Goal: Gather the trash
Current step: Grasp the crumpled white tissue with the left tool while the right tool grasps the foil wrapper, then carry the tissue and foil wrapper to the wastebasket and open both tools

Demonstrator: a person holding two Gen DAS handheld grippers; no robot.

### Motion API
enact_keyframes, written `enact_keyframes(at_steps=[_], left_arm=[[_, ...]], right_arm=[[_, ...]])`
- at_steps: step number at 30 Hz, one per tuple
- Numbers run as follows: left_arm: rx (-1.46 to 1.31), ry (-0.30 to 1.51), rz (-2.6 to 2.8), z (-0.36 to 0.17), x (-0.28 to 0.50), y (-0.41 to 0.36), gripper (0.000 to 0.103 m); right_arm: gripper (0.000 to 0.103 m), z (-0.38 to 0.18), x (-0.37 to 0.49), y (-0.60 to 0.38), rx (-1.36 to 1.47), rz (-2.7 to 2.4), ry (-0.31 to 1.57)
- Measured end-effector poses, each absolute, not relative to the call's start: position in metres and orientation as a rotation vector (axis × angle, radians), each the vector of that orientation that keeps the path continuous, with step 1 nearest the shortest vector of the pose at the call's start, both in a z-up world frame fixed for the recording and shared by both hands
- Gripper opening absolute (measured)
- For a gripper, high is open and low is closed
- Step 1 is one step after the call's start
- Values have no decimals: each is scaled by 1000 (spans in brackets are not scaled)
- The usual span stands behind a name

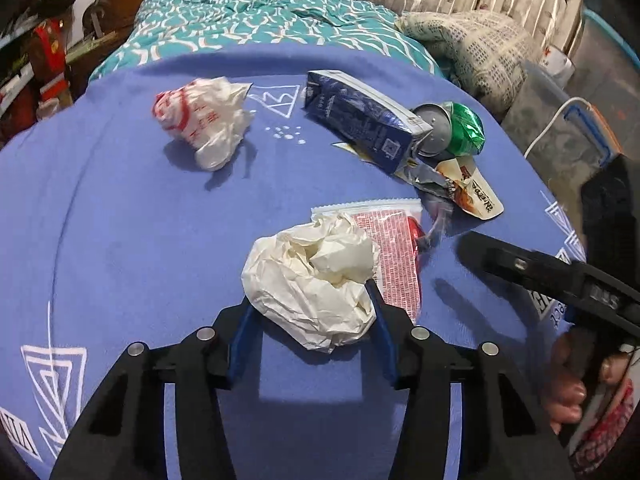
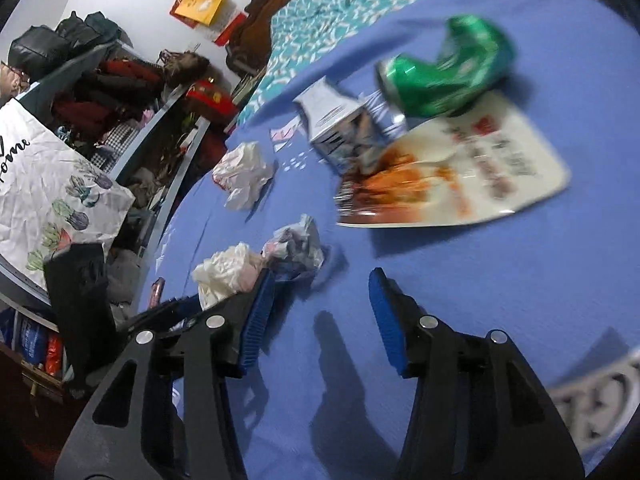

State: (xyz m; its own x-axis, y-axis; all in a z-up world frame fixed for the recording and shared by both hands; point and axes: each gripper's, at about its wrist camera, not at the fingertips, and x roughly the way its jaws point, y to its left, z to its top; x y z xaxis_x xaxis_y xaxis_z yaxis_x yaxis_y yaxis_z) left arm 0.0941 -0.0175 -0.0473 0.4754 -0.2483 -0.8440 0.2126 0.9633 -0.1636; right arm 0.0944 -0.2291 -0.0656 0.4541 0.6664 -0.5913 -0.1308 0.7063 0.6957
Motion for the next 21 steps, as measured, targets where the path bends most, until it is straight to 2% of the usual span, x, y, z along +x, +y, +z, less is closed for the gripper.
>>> enact_keyframes(at_steps=[6, 7, 8, 10, 11, 15, 21], left_arm=[[-43, 1013, -302, -49, 84, -10, 46], [-43, 1011, -304, -49, 83, -10, 46], [-48, 1011, -306, -49, 81, -9, 46], [-60, 1010, -313, -49, 80, -6, 46], [-77, 1010, -321, -48, 78, -2, 46], [-138, 1022, -323, -47, 74, 11, 46], [-111, 1038, -339, -46, 68, -1, 46]], right_arm=[[55, -66, 108, -186, 613, 604, 1003], [52, -66, 107, -180, 599, 612, 1003], [36, -66, 106, -171, 585, 631, 1006], [21, -66, 102, -170, 623, 669, 1001], [17, -65, 100, -170, 639, 675, 992], [11, -60, 85, -190, 651, 626, 952], [10, -56, 42, -242, 644, 550, 905]])
